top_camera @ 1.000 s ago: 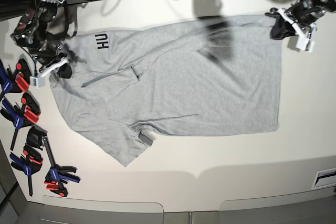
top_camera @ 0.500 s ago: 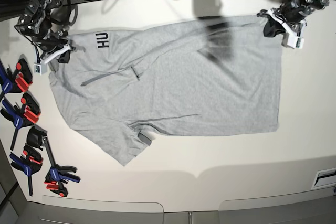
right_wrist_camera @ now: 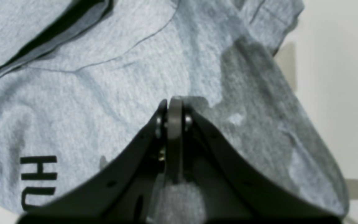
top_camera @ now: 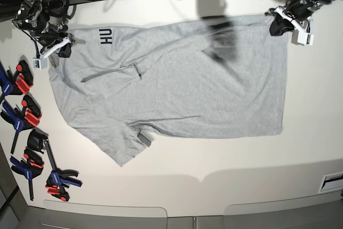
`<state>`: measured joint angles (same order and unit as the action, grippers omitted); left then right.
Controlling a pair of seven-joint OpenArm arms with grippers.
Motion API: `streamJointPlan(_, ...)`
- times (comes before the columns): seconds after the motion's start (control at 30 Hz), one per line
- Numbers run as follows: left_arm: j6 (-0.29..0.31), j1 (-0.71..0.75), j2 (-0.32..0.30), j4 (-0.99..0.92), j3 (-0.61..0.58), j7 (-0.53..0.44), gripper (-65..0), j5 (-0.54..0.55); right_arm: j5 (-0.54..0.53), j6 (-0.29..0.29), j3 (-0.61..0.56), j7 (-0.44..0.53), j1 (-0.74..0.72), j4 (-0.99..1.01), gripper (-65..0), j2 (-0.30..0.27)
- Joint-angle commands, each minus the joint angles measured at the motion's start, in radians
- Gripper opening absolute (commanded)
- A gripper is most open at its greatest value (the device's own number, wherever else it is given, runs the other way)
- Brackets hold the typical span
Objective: Fold the T-shirt properly
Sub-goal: 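Pull both grippers away from the hem to stretch the shirt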
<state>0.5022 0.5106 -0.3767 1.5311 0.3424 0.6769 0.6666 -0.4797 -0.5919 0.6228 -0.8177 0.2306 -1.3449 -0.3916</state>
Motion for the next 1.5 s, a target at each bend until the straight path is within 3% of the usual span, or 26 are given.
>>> streamJointPlan(0.0,-0.039,0.045,-0.006,-0.01,0.008,0.119,-65.0,-0.098,0.018,0.0,0.007,-0.043,0.005,-0.006,-65.0,-0.021)
streamJointPlan(0.27,-0.039,0.15,-0.006,0.061,0.12,0.114,-65.0,-0.04,-0.107,-0.085,0.058,-0.126,0.006,-0.006,-65.0,-0.024)
streamJointPlan(0.6,-0.039,0.168,-0.006,0.081,0.148,0.114,-65.0,-0.038,-0.109,-0.085,0.058,-0.143,0.087,-0.006,-65.0,-0.024)
streamJointPlan(0.9,-0.039,0.168,-0.006,0.081,0.148,0.114,-65.0,-0.056,-0.182,-0.085,0.06,-0.19,0.136,-0.006,-65.0,-0.025)
streamJointPlan(1.17,-0.039,0.169,-0.006,0.081,0.149,0.115,-65.0,-0.072,-0.186,-0.085,0.077,-0.241,0.136,-0.006,-65.0,-0.077)
streamJointPlan(1.47,-0.039,0.176,-0.006,0.082,0.149,0.112,-65.0,-0.071,-0.304,-0.085,0.136,-0.267,0.135,-0.007,-65.0,-0.088)
